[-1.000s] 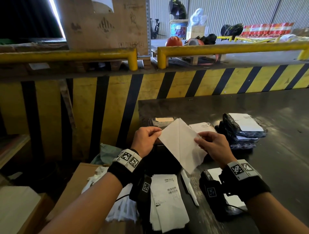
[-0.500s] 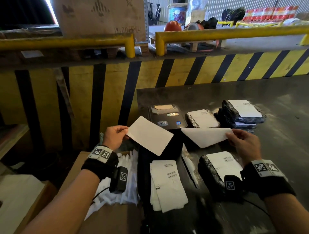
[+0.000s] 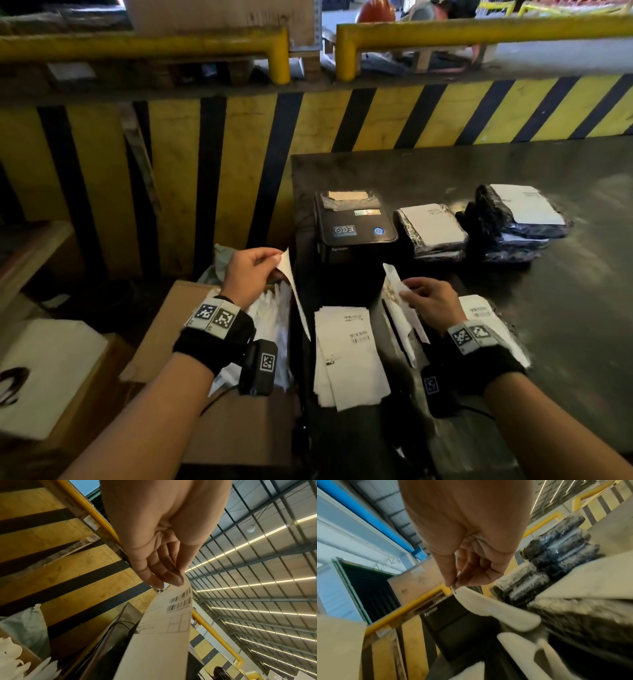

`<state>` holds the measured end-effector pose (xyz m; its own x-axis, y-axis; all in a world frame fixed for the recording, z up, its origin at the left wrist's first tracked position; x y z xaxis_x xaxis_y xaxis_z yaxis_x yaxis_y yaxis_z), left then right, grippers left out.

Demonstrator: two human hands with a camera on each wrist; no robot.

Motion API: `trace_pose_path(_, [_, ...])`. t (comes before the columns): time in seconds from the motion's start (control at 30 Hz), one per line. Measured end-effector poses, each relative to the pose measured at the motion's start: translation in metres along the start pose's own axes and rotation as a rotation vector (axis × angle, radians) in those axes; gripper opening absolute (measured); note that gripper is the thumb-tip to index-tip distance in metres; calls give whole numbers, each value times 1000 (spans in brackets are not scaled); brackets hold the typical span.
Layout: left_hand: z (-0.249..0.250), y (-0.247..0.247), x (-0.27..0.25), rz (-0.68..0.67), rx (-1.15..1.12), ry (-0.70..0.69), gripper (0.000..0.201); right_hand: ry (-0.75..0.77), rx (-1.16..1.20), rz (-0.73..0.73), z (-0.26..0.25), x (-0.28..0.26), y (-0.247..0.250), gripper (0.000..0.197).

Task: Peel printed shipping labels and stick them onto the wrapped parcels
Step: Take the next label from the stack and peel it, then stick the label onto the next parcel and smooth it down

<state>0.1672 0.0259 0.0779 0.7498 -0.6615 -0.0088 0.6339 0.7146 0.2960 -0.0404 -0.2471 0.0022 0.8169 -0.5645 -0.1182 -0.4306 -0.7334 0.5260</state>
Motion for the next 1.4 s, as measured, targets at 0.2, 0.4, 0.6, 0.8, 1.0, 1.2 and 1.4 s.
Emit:
trace_pose_path(0.2, [-8, -22, -6, -42, -65, 34, 15, -187, -25, -97, 43, 10, -37, 30])
trace_pose_path(0.4, [-8, -46, -4, -88, -117, 62, 18, -255, -133, -176, 44, 4, -46, 31])
trace_pose_path(0.6, [29, -78, 13, -104, -194, -2, 19, 69, -101, -1, -57, -17, -11, 16])
trace_pose_path(0.8, [72, -117, 35, -108, -263, -60, 14, 301, -154, 26, -122, -35, 10, 19])
trace_pose_path(1.0, [99, -159, 50, -142, -273, -67, 13, 364, -187, 172, -122, -37, 58, 9])
trace_pose_path(1.2, [123, -196, 64, -226, -487, -18, 21, 329, -154, 266, -92, -23, 111, 16])
trace_pose_path(1.4, [114, -218, 100, -211, -164, 9, 26, 287, 76, 246, -63, 3, 164, 13])
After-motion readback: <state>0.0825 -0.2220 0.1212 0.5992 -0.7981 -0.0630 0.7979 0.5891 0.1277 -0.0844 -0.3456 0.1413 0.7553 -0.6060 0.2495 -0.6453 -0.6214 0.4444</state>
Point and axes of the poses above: each hand's wrist, its own x-axis towards the middle knuckle, its own y-axis out of the back of the hand, z = x × y, the point moved 8 cm from there along x, towards the middle knuckle, and after that the axes turned 14 degrees about -z, right-handed, at the moved point
